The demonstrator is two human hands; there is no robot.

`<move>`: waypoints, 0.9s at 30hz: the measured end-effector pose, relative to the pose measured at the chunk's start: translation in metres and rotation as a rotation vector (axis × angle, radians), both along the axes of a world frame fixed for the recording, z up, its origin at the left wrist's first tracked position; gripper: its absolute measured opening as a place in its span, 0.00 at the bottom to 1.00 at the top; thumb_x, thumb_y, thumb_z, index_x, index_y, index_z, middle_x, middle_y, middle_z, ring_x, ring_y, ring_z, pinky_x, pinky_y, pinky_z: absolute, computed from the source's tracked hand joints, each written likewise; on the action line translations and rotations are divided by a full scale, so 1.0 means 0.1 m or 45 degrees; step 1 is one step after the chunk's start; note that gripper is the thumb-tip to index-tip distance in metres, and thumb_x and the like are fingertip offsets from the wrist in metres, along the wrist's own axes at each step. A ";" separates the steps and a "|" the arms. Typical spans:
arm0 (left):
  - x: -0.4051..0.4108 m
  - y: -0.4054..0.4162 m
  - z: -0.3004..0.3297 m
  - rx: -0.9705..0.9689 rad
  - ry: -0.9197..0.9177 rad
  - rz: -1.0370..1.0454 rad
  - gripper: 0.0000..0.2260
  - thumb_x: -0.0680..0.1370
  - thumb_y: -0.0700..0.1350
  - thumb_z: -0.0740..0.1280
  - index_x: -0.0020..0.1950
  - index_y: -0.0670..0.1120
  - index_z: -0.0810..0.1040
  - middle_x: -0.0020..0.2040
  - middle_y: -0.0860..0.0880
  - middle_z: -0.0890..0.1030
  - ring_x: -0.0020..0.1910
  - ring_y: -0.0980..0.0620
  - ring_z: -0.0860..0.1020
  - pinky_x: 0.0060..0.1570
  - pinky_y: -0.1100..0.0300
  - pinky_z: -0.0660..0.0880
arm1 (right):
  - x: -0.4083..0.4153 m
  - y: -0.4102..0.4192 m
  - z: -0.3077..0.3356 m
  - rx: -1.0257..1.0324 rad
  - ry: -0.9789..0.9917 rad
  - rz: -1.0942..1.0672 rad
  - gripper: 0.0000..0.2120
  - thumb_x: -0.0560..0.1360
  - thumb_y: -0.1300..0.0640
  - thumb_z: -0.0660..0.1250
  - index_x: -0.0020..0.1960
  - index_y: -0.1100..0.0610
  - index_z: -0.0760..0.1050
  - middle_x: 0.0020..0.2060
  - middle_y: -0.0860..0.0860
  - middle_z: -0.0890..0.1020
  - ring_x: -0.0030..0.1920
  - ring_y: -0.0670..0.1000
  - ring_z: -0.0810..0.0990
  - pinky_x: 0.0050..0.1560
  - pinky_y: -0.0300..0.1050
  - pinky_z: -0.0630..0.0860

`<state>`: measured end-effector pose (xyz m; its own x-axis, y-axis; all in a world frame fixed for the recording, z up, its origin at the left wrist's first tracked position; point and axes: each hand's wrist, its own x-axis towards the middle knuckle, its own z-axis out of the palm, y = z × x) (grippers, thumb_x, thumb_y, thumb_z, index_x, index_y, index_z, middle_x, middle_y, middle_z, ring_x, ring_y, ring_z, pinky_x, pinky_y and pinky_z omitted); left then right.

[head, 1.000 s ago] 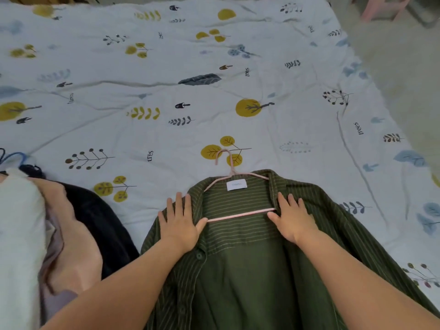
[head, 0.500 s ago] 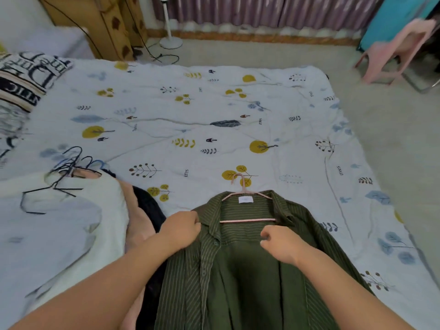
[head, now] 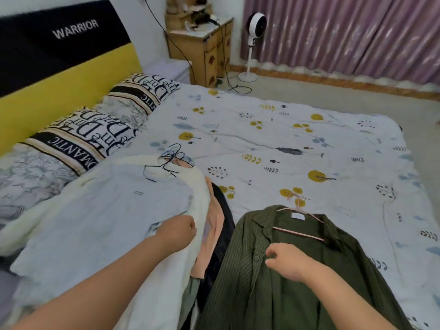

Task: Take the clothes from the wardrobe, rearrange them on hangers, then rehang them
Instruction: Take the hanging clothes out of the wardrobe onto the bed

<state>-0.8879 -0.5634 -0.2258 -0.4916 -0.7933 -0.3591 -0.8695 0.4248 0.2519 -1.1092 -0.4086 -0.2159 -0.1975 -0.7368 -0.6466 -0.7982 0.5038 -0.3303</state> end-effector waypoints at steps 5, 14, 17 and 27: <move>0.47 -0.27 -0.01 0.018 -0.026 0.182 0.12 0.79 0.48 0.56 0.56 0.48 0.76 0.56 0.49 0.78 0.54 0.49 0.75 0.47 0.61 0.69 | 0.36 -0.38 0.08 0.005 0.055 0.129 0.17 0.80 0.53 0.57 0.66 0.56 0.70 0.63 0.52 0.75 0.61 0.52 0.74 0.59 0.43 0.70; 1.10 -1.29 -0.42 0.062 -0.064 0.197 0.15 0.80 0.47 0.56 0.65 0.46 0.70 0.64 0.47 0.73 0.61 0.49 0.73 0.53 0.62 0.67 | 1.02 -1.55 -0.25 -0.110 0.029 0.048 0.15 0.79 0.56 0.54 0.62 0.58 0.72 0.57 0.53 0.78 0.53 0.52 0.78 0.46 0.42 0.72; 1.31 -1.66 -0.65 0.099 -0.109 0.186 0.16 0.80 0.47 0.55 0.67 0.46 0.68 0.63 0.47 0.73 0.61 0.48 0.72 0.55 0.61 0.68 | 1.24 -2.04 -0.43 -0.180 0.034 -0.025 0.16 0.79 0.54 0.55 0.65 0.55 0.70 0.62 0.51 0.75 0.56 0.51 0.75 0.48 0.41 0.71; 1.91 -2.49 -1.51 0.058 -0.375 0.073 0.20 0.81 0.49 0.52 0.72 0.47 0.59 0.75 0.46 0.56 0.73 0.47 0.57 0.69 0.53 0.60 | 1.69 -3.43 -1.25 -0.286 0.288 -0.070 0.18 0.80 0.56 0.53 0.69 0.56 0.63 0.64 0.55 0.69 0.65 0.55 0.67 0.61 0.47 0.68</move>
<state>-0.6965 -0.8127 -0.3764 -0.3158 -0.7966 -0.5154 -0.9303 0.3668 0.0030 -0.9402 -0.7518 -0.3409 -0.3608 -0.8404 -0.4044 -0.8377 0.4826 -0.2557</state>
